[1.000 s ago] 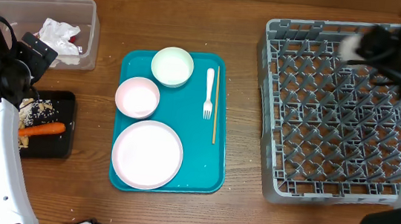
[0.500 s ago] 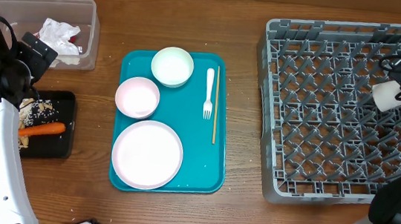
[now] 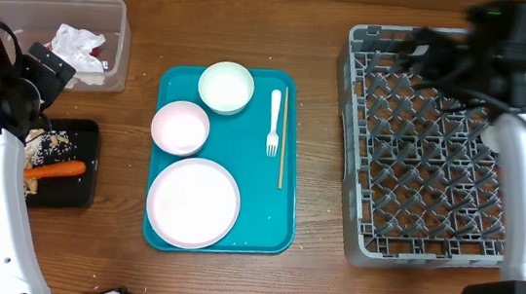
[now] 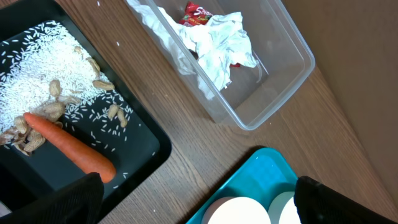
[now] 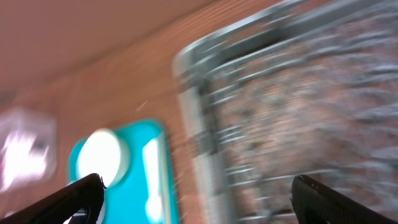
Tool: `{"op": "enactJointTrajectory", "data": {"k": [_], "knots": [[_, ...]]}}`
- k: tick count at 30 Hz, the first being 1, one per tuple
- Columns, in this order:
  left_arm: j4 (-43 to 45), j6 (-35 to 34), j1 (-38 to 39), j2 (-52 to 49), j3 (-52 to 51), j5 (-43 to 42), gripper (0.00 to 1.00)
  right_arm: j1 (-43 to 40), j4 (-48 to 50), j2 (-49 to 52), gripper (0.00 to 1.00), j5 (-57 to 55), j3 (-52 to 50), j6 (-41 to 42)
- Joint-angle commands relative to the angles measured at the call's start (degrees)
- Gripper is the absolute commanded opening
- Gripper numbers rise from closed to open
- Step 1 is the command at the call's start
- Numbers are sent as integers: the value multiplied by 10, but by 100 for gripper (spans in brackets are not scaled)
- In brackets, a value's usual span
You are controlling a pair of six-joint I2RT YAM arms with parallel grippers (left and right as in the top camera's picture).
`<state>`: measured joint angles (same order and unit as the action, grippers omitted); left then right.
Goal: Sort waste into correct bins and load items into the dishwasher rack
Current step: 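Carry the cup to the rack and set it down upright, then move the right gripper to the white plate and grip its rim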
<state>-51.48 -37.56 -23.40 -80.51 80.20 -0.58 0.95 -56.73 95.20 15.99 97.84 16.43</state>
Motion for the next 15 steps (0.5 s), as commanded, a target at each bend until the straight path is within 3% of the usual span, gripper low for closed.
{"op": "enactJointTrajectory", "data": {"k": [1, 6, 11, 15], "knots": [[1, -6, -2, 2, 2, 8, 100, 114, 22, 21, 100, 34, 8, -3], [1, -6, -2, 2, 2, 8, 100, 248, 78, 92, 100, 25, 8, 2], [1, -6, -2, 2, 2, 8, 100, 310, 139, 179, 100, -32, 8, 106], [1, -6, -2, 2, 2, 8, 100, 324, 198, 238, 100, -36, 8, 140]]}}
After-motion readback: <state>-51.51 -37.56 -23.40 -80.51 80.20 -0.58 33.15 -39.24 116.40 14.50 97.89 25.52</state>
